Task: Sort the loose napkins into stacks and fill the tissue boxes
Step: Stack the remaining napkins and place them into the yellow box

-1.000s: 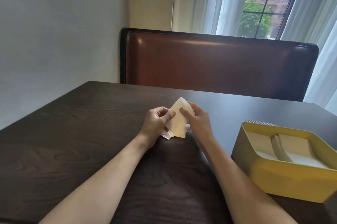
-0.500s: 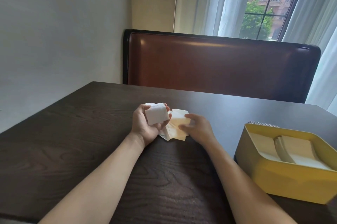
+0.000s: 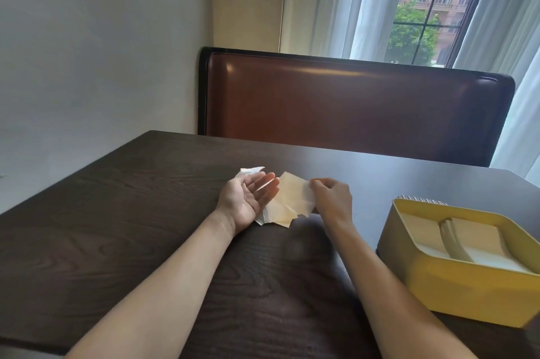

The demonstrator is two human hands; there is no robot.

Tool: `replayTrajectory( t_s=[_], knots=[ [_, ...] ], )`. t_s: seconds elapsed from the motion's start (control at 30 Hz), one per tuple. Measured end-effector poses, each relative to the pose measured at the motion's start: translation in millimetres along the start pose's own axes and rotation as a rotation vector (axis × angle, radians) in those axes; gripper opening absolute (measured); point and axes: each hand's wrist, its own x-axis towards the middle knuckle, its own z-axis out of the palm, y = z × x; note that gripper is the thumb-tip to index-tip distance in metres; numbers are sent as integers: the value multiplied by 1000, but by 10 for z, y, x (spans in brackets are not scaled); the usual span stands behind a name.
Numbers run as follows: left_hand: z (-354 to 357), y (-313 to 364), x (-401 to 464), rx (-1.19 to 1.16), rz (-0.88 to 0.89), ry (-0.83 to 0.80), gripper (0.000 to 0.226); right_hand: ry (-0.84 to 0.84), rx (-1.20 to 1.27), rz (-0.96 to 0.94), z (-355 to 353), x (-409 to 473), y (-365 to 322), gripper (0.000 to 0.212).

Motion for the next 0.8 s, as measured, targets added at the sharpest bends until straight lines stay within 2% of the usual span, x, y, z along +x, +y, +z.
replayTrajectory(
  t_s=[0.07, 0.17, 0.33, 0.4, 0.5, 0.57, 0.67, 0.73, 0.8],
  knots=[
    [1, 8, -17, 19, -15, 19, 39, -60, -48, 38, 21, -5, 24, 16],
    [3, 38, -34, 42, -51, 40, 49, -130, -75, 76, 37, -7, 50, 10],
    [39, 1, -20, 172, 14, 67, 50, -9, 312, 66, -26, 1, -71, 8],
    [57, -35, -22, 221, 59, 42, 54, -36, 421, 49, -8, -13, -115, 13],
    [147, -80, -78, 224, 52, -102, 63, -181, 533, 96, 123, -90, -161, 13],
    [188, -110, -88, 182, 33, -167, 58, -301, 498, 107, 216, -156, -155, 13],
    [178, -107, -73, 132, -6, -118, 48, -430, 404, 85, 262, -215, -141, 14],
    [135, -27, -43, 68, 19, -58, 45, -367, 361, 77, 264, -208, -182, 12],
    [49, 84, 2, 9, 64, -22, 42, -188, 157, 15, 264, -121, -192, 14]
  ],
)
